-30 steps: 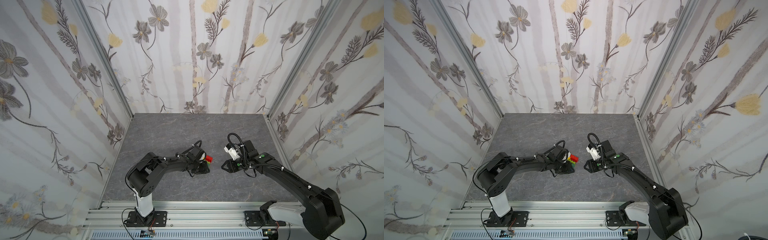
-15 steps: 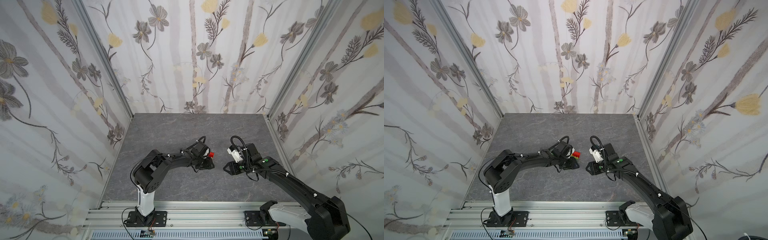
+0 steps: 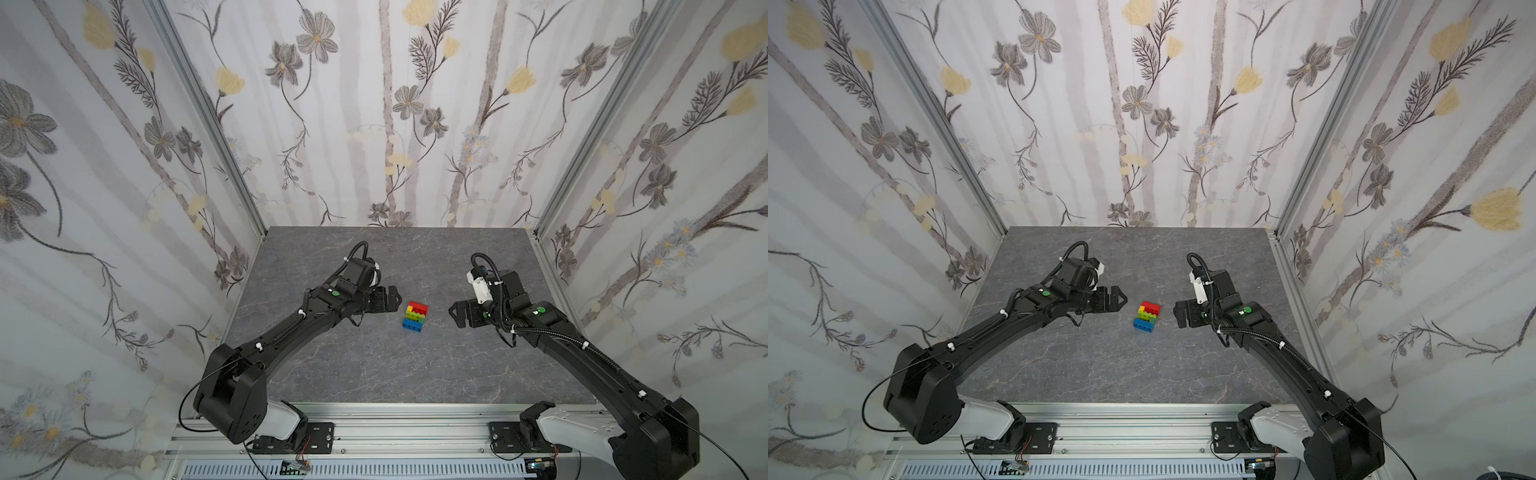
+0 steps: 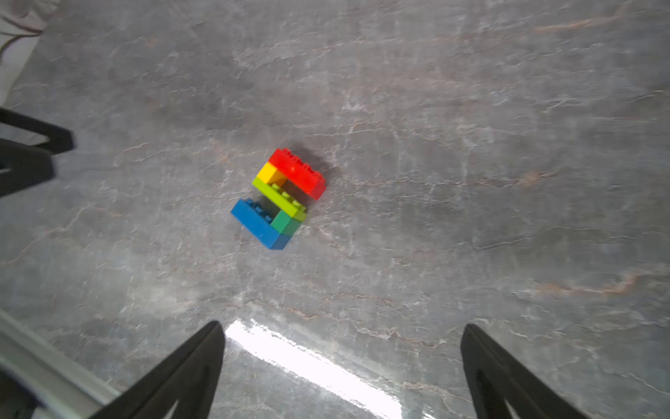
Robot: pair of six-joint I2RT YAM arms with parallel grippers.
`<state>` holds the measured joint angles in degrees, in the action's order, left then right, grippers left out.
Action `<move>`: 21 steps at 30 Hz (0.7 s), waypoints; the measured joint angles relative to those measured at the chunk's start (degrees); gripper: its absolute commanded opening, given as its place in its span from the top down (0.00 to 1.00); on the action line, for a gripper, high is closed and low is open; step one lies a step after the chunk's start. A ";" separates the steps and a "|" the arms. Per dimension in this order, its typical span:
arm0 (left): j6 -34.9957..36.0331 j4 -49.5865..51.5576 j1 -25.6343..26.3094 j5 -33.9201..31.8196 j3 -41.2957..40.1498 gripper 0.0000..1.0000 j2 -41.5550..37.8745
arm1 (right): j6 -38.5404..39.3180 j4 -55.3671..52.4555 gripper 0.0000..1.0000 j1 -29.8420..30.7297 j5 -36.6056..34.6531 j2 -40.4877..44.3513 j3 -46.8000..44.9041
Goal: Assemble the number 5 with lego
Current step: Reset both arms
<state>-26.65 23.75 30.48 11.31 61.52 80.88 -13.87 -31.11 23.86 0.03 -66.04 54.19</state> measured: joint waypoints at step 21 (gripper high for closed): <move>21.92 -49.59 -29.55 -21.75 -34.53 0.00 3.52 | 15.08 55.56 0.00 -9.70 -29.46 -12.76 -29.44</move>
<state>-4.73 -25.85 0.93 -10.44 26.98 84.40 1.21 24.45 14.15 -29.43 -78.81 24.75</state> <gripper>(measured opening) 0.997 0.999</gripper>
